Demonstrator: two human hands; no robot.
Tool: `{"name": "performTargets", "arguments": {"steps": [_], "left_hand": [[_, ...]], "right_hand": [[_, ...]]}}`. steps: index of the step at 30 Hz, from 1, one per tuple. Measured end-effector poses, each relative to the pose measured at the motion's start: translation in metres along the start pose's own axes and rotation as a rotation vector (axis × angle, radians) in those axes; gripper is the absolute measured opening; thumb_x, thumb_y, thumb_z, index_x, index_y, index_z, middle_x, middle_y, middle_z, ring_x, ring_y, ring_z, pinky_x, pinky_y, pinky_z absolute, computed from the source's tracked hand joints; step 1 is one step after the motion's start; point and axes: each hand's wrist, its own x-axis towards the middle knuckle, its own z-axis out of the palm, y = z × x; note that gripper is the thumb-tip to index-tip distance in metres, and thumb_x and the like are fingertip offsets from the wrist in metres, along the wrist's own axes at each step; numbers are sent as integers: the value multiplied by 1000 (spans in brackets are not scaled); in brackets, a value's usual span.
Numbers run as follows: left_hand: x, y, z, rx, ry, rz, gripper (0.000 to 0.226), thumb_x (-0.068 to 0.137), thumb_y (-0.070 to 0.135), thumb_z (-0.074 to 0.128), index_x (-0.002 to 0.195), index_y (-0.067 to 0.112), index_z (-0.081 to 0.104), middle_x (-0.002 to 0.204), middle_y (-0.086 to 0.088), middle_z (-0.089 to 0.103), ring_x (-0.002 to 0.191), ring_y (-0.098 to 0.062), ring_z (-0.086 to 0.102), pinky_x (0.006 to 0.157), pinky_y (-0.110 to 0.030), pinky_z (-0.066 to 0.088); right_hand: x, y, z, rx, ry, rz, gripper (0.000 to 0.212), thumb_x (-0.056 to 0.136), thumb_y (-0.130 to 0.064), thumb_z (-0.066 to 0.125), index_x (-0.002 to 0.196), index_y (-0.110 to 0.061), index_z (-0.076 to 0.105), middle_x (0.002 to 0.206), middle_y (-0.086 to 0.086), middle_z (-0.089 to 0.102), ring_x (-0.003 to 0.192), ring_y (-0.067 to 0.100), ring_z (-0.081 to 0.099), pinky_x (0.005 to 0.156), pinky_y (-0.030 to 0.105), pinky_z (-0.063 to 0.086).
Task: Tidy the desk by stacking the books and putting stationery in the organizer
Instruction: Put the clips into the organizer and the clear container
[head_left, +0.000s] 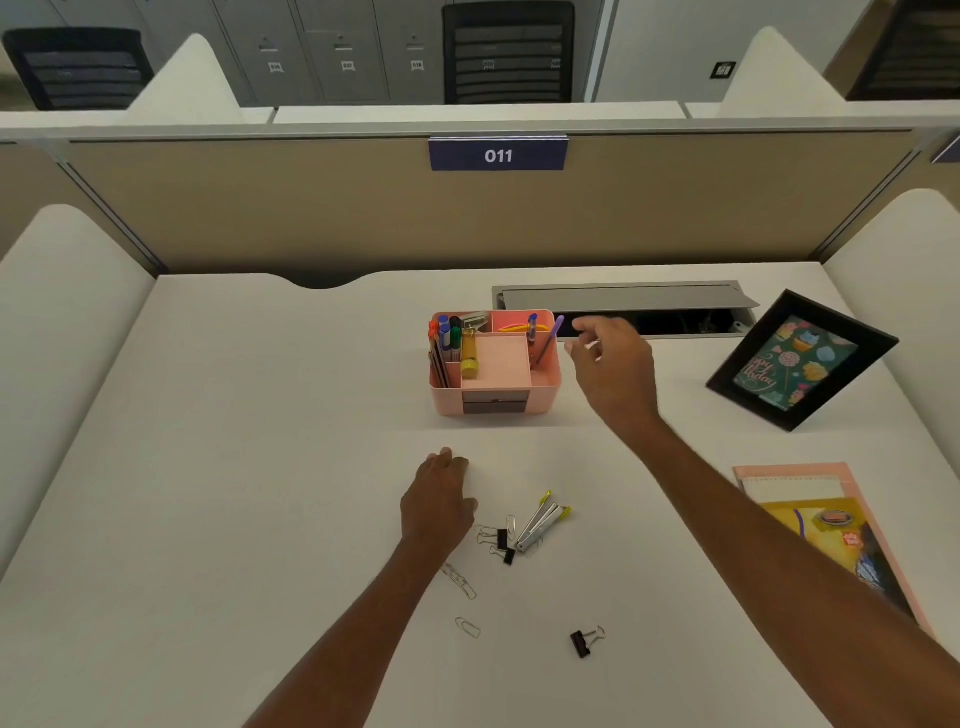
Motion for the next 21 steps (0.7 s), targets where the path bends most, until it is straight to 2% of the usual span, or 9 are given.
{"name": "performTargets", "arguments": {"steps": [3, 6, 9, 15, 17, 19, 21], "left_hand": [[0, 1, 1, -61, -6, -22, 55, 98, 36, 66, 149, 21, 50, 166, -1, 36, 155, -21, 28, 115, -44, 43], [-6, 10, 6, -92, 28, 2, 47, 98, 39, 63, 141, 21, 57, 148, -1, 52, 142, -22, 41, 109, -40, 44], [-18, 29, 14, -122, 35, 64, 43, 98, 42, 64, 137, 23, 60, 136, 0, 59, 131, -22, 49, 104, -39, 45], [-31, 63, 30, -50, 5, 124, 50, 92, 51, 68, 134, 24, 62, 126, -1, 62, 122, -23, 54, 98, -38, 47], [-31, 68, 35, -22, -14, 116, 51, 89, 53, 71, 129, 23, 64, 122, -1, 62, 118, -24, 55, 93, -38, 48], [-31, 71, 40, -1, -29, 121, 47, 88, 52, 71, 124, 22, 64, 118, -2, 62, 115, -24, 55, 90, -36, 46], [-31, 72, 45, 5, -35, 128, 40, 90, 46, 69, 120, 21, 63, 117, -2, 60, 114, -25, 55, 88, -36, 46]], "right_hand": [[-39, 1, -7, 53, -53, -36, 21, 91, -18, 75, 113, -19, 75, 95, -3, 67, 75, 10, 62, 73, 26, 53], [-76, 9, -9, 125, -151, 34, 19, 89, -15, 77, 107, -20, 77, 94, -6, 68, 77, 8, 64, 76, 22, 53], [-109, 22, -7, 162, -256, 143, 16, 88, -16, 78, 103, -21, 78, 94, -10, 70, 79, 5, 65, 75, 19, 52], [-154, 51, 1, 140, -413, 273, 19, 85, -14, 81, 102, -22, 78, 90, -10, 71, 81, 3, 66, 79, 22, 51], [-163, 56, 2, 125, -458, 306, 21, 85, -13, 82, 104, -21, 77, 91, -10, 70, 81, 2, 65, 79, 18, 50], [-170, 59, 3, 123, -477, 329, 21, 86, -13, 81, 106, -19, 78, 90, -12, 69, 81, 0, 65, 77, 12, 48], [-174, 61, 5, 127, -474, 349, 19, 87, -12, 80, 105, -17, 79, 89, -12, 70, 82, 4, 66, 79, 16, 50]]}}
